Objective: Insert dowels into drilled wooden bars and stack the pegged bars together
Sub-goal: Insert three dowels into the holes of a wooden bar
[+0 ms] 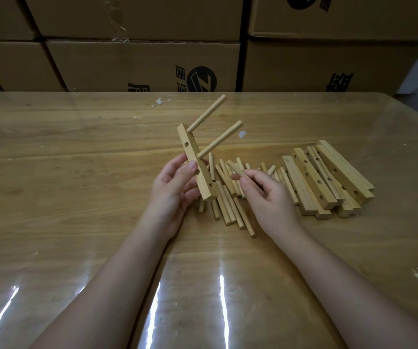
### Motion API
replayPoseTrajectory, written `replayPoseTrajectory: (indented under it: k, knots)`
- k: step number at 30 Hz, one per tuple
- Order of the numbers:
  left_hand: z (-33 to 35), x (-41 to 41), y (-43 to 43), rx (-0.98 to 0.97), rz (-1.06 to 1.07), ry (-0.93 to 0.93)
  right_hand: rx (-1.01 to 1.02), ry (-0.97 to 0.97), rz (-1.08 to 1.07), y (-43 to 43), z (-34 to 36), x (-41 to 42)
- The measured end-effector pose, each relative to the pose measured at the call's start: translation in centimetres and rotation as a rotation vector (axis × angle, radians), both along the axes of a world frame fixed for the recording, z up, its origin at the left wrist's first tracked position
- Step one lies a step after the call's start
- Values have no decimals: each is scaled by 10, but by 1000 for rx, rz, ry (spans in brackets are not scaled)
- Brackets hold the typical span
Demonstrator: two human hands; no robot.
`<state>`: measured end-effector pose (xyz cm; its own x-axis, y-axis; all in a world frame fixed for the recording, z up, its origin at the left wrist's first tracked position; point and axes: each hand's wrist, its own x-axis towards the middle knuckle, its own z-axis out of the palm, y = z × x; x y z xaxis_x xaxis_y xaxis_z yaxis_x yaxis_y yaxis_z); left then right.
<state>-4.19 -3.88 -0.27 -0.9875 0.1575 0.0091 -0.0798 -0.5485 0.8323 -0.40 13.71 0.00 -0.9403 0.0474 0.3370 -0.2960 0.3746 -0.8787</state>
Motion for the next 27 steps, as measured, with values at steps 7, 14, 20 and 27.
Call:
replayPoseTrajectory:
  k: [7, 14, 20, 27]
  knots:
    - [-1, -3, -2, 39, -11, -4, -51, -19, 68, 1, 1, 0]
    - [-3, -4, -2, 43, -54, 18, -119, -74, 87, 1, -2, -5]
    - [-5, -3, -2, 81, -110, 21, -30, -60, 86, -1, -5, -6]
    - [-1, -4, -3, 167, -99, -47, 46, -58, 119, -2, -7, -3]
